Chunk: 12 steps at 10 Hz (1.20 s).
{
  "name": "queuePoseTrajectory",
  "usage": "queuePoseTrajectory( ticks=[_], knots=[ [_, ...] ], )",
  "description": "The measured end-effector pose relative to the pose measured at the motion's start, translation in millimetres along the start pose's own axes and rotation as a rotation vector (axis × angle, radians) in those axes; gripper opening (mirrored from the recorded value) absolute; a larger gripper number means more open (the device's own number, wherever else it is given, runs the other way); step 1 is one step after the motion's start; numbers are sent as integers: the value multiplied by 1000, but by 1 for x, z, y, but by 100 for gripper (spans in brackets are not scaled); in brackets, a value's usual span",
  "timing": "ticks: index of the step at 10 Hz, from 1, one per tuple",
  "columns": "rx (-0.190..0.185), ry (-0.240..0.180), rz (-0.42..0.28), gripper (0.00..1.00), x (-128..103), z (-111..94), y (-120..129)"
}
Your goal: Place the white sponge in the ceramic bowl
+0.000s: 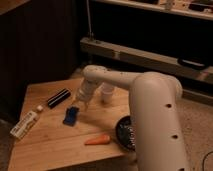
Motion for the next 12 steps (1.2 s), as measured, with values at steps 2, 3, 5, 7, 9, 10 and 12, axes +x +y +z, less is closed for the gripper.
queuePoseTrajectory(
  ticks=[2,3,5,7,9,10,12],
  knots=[
    [-7,5,-14,65,1,6,3],
    [-11,6,-23,65,1,9,4],
    [-22,1,-42,65,2,14,5],
    [-37,-10,-63,65,3,17,3],
    [-50,-15,-79,65,2,20,0],
    [-57,-16,-86,65,2,21,-1],
    [-66,-19,-102,65,1,23,0]
  ],
)
